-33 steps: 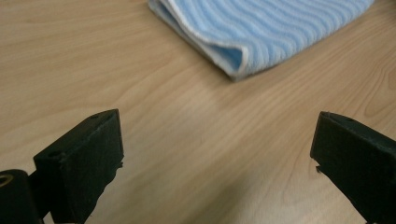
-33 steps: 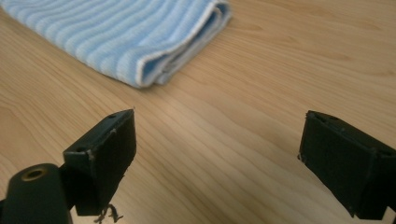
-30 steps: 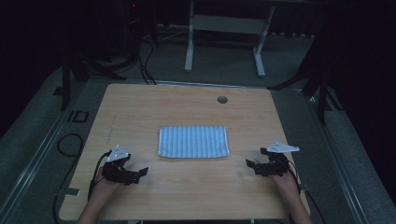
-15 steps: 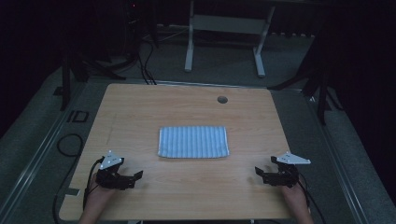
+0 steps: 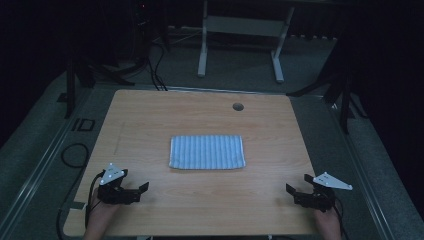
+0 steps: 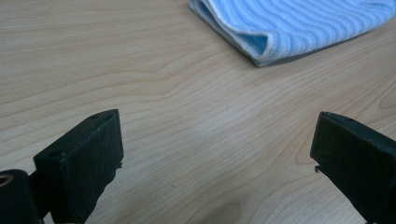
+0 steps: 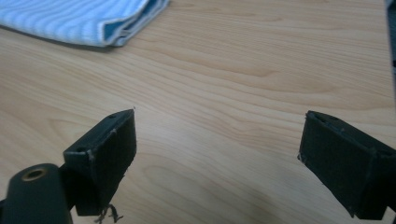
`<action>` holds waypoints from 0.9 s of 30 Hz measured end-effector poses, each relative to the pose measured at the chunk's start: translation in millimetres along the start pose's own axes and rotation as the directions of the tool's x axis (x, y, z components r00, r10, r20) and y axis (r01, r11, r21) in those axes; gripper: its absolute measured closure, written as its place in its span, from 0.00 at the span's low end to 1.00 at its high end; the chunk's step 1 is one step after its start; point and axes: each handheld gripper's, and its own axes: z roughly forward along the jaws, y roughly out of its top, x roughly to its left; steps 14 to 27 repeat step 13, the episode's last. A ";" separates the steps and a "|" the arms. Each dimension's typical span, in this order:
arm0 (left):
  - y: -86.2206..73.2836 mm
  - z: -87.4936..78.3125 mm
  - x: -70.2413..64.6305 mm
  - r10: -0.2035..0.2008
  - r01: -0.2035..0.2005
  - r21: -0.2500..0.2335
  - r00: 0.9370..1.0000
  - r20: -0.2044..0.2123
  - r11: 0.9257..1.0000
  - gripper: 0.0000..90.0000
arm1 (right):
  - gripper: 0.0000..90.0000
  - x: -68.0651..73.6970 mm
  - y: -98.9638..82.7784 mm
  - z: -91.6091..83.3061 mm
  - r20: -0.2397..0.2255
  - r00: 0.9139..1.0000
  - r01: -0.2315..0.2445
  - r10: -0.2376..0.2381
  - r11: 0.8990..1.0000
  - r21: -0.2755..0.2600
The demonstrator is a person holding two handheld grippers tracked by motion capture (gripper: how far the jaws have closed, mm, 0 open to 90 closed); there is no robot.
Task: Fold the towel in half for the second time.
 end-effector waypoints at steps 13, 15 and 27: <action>-3.6 2.3 2.2 -0.012 0.012 -0.005 1.000 -0.009 1.000 0.03 | 0.12 -6.8 -1.4 3.7 0.031 0.999 -0.043 0.042 0.999 0.019; -3.6 2.3 2.2 -0.012 0.012 -0.005 1.000 -0.009 1.000 0.03 | 0.12 -6.8 -1.4 3.7 0.031 0.999 -0.043 0.042 0.999 0.019; -3.6 2.3 2.2 -0.012 0.012 -0.005 1.000 -0.009 1.000 0.03 | 0.12 -6.8 -1.4 3.7 0.031 0.999 -0.043 0.042 0.999 0.019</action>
